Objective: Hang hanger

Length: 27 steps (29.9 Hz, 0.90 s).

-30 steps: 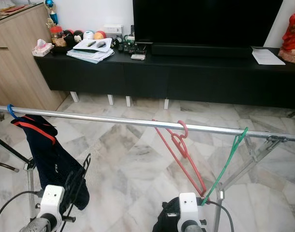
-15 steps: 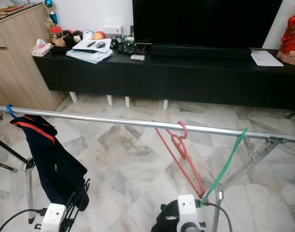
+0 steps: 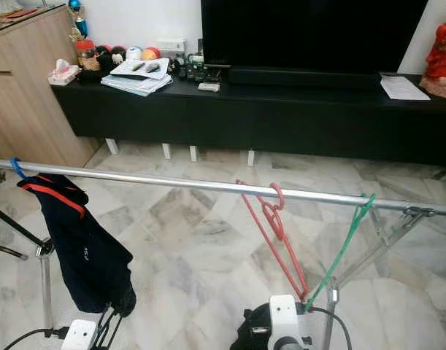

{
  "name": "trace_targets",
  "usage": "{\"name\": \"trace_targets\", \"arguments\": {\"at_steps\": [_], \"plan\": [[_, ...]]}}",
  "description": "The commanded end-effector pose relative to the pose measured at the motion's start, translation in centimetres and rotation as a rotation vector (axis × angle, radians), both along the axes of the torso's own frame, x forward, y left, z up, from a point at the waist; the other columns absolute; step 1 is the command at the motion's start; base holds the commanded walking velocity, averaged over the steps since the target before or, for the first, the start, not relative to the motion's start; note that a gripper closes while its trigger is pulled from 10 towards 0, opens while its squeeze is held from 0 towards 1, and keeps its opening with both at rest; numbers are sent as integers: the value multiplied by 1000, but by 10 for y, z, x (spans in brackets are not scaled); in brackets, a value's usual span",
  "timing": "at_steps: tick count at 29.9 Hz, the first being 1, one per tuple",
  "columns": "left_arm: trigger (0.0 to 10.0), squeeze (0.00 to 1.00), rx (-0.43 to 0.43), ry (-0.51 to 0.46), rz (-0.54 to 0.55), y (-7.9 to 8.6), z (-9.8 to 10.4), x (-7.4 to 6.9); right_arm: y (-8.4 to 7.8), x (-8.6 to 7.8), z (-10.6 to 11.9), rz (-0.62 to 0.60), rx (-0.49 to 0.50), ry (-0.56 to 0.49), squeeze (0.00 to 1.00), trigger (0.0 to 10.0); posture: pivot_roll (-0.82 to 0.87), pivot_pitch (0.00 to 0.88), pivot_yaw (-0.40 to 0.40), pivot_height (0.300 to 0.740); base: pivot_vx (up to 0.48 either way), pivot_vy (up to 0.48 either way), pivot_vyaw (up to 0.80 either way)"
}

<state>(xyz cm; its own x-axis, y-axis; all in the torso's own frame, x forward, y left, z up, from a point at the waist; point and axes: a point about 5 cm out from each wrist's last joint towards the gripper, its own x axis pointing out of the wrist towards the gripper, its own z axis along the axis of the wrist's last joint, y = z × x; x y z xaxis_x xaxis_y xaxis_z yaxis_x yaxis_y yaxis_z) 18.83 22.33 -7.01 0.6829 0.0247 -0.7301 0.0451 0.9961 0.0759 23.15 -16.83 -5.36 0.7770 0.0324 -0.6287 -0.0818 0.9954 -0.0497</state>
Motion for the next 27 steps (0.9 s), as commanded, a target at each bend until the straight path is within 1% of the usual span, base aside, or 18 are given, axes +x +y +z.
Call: {"name": "trace_targets", "arguments": {"at_steps": [1, 3, 11, 16, 27], "plan": [[10000, 0, 12, 46, 14, 3, -5, -10, 2, -2, -2, -9, 12, 8, 0, 10000, 30, 64, 18, 740, 0, 345, 0], [10000, 0, 13, 65, 19, 1, -8, -14, 2, -2, -1, -9, 12, 7, 0, 10000, 32, 63, 16, 740, 0, 345, 0], [10000, 0, 10, 91, 26, -3, -12, -20, 2, -1, -1, -8, 12, 3, 0, 10000, 33, 62, 14, 740, 0, 345, 0], [10000, 0, 15, 105, 34, 2, -14, -27, 3, 0, 0, -7, 12, 0, 0, 10000, 33, 60, 14, 740, 0, 343, 0], [10000, 0, 17, 115, 39, 5, -14, -29, 2, 2, 1, -12, 10, -5, 0, 10000, 34, 54, 14, 740, 0, 344, 0]]}}
